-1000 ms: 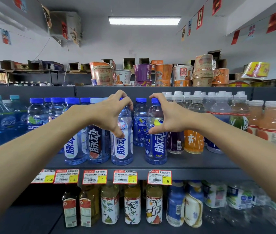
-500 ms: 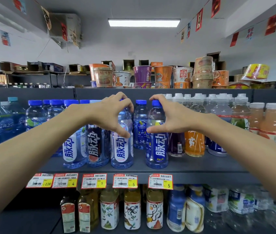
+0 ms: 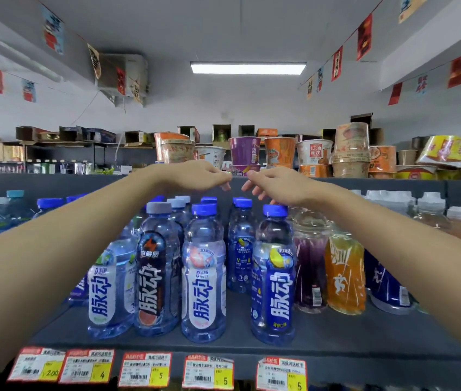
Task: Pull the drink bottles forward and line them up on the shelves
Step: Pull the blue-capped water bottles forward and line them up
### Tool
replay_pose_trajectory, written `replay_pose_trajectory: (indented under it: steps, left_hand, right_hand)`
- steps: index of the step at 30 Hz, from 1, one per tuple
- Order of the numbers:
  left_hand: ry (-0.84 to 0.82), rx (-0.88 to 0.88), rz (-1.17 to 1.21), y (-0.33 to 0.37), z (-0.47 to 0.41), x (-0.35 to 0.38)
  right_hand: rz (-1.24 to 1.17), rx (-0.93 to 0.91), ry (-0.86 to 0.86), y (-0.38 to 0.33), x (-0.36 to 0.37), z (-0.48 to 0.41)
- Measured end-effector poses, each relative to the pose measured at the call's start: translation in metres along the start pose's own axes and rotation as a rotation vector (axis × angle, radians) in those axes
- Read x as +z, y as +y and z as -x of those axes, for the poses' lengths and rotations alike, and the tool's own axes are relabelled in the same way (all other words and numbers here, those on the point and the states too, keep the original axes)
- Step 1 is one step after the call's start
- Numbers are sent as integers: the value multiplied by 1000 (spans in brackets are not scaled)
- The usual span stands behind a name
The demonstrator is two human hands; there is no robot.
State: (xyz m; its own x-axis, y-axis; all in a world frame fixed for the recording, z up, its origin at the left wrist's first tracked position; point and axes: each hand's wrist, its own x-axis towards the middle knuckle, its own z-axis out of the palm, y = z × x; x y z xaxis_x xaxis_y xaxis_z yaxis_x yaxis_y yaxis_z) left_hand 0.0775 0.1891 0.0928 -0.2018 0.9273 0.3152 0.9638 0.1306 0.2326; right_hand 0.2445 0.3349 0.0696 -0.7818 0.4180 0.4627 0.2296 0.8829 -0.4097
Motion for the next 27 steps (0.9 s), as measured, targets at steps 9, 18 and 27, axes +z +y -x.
replay_pose_trajectory:
  steps: [9,18,27]
  left_hand:
    - [-89,-103,-169,-30,-54,8]
    - [-142,-121,-435,-40,-77,15]
    - [-229,-59,-206,-42,-75,8]
  right_hand:
    - [243,-70,-92,22,8,-61]
    - [427,-165,-168,35,25,-79]
    - [319,-165,-276,31,16,-74]
